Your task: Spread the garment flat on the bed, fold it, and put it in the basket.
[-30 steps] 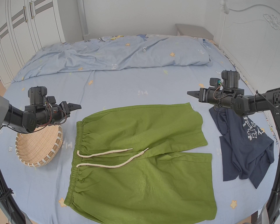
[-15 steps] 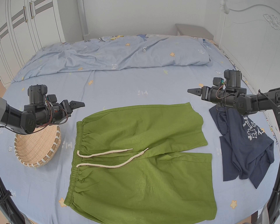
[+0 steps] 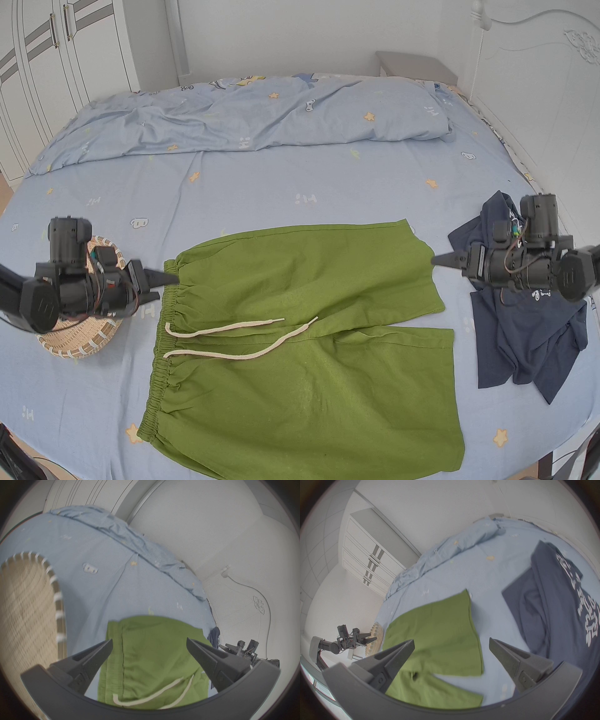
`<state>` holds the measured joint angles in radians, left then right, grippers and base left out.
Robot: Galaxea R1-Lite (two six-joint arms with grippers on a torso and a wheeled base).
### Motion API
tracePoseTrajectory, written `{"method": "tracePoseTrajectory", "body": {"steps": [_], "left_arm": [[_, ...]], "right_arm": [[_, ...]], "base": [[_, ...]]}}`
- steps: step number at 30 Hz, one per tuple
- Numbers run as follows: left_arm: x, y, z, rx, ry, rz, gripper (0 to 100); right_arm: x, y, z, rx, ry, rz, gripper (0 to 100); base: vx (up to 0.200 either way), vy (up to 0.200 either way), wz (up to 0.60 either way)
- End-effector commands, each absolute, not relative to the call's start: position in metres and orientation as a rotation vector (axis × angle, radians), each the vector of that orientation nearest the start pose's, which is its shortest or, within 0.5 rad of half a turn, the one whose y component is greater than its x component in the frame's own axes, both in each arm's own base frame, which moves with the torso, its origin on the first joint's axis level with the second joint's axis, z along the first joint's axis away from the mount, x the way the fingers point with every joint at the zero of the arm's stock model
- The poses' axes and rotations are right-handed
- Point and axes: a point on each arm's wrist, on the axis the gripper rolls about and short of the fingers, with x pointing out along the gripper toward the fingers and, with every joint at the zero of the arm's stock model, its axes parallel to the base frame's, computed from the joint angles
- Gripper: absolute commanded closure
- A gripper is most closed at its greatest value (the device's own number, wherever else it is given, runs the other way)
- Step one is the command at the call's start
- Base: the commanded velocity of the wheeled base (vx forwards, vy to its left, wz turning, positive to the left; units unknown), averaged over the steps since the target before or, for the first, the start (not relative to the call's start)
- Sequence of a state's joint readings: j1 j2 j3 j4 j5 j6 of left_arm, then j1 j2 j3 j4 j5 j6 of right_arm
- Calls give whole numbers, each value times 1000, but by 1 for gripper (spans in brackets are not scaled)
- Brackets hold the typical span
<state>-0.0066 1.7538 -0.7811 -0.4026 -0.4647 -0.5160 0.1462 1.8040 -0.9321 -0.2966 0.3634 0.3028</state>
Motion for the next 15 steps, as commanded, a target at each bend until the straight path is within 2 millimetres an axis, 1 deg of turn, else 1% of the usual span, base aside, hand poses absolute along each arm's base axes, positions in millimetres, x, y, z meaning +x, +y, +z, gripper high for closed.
{"method": "tracePoseTrajectory", "body": {"steps": [1,4,5,8,9,10,13,14,15], "left_arm": [[198,-9,102,-720,867,-357,100],[181,-10,91,-712,899,-349,100],[175,-9,85,-705,920,-339,100],[162,-6,74,-686,945,-323,100],[162,-6,74,-686,945,-323,100],[156,-1,71,-689,936,-302,100],[145,2,68,-672,931,-289,100],[136,4,65,-659,931,-281,0],[133,6,64,-657,924,-268,0]], "right_arm": [[224,52,130,359,700,438,0],[214,51,125,359,699,440,0],[209,51,122,357,704,441,0],[200,52,115,352,736,447,0],[200,52,115,352,736,447,0],[197,52,111,350,754,446,0],[191,51,108,350,768,443,0],[185,50,108,350,766,444,0],[183,49,107,350,769,444,0]], "base": [[0,0,0],[0,0,0],[0,0,0],[0,0,0],[0,0,0],[0,0,0],[0,0,0],[0,0,0],[0,0,0]]}}
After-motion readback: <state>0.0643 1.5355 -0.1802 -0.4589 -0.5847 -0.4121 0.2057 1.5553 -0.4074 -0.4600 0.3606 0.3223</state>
